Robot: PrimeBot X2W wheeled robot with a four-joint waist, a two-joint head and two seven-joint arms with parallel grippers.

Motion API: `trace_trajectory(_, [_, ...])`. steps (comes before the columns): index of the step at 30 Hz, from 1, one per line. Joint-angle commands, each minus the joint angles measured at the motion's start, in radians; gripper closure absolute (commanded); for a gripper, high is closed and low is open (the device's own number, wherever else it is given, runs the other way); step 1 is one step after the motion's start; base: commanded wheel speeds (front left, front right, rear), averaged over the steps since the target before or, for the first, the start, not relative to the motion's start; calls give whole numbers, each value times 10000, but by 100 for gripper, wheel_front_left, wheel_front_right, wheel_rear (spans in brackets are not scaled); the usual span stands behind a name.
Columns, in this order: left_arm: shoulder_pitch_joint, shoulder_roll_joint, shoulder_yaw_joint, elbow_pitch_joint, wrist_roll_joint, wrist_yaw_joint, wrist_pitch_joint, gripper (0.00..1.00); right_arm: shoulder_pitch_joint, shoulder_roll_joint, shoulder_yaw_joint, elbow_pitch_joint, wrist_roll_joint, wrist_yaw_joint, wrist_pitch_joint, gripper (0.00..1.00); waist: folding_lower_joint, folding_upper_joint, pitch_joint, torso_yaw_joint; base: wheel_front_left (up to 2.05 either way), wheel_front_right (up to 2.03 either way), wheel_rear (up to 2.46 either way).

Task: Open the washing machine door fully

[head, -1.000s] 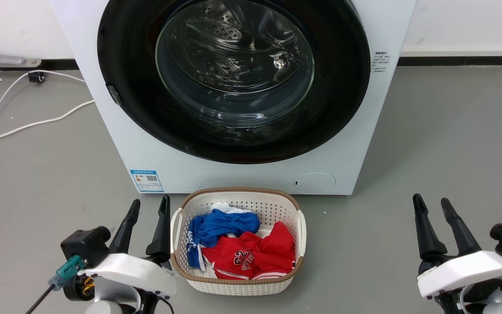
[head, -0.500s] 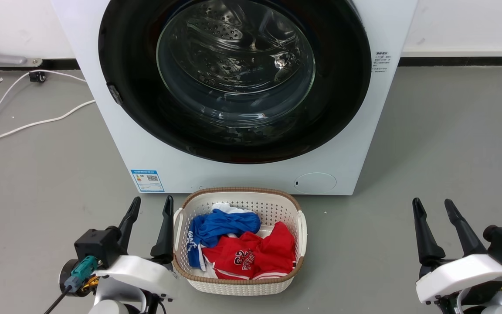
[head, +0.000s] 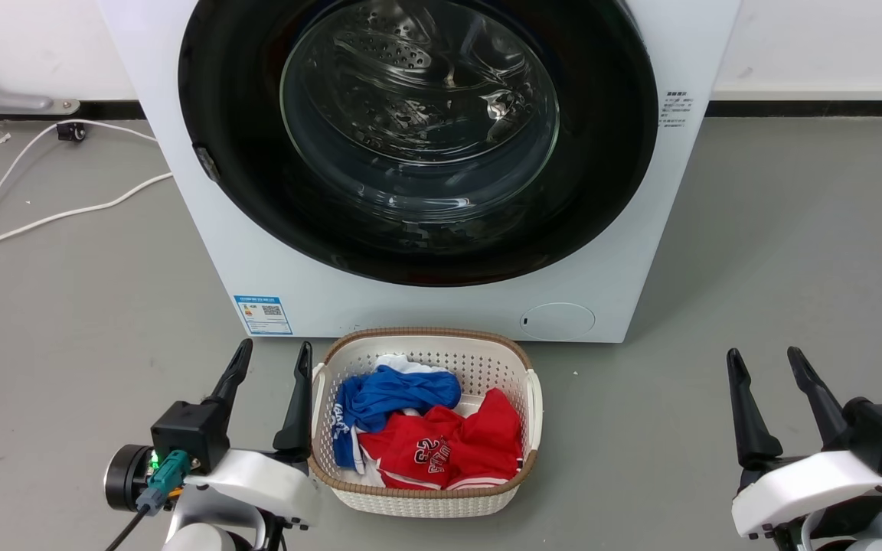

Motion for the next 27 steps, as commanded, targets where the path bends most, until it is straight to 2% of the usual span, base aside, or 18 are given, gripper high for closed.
trace_trajectory(1, [-124, 29, -32, -25, 263, 19, -99, 0, 33, 16, -19, -133, -240, 20, -68, 0, 0, -1, 4, 14, 0, 0, 0])
trace_trajectory(27, [-64, -279, 262, 363, 1494, -321, -591, 0, 101, 20, -229, -53, -1382, 14, -555, 0, 0, -1, -22, 52, 0, 0, 0])
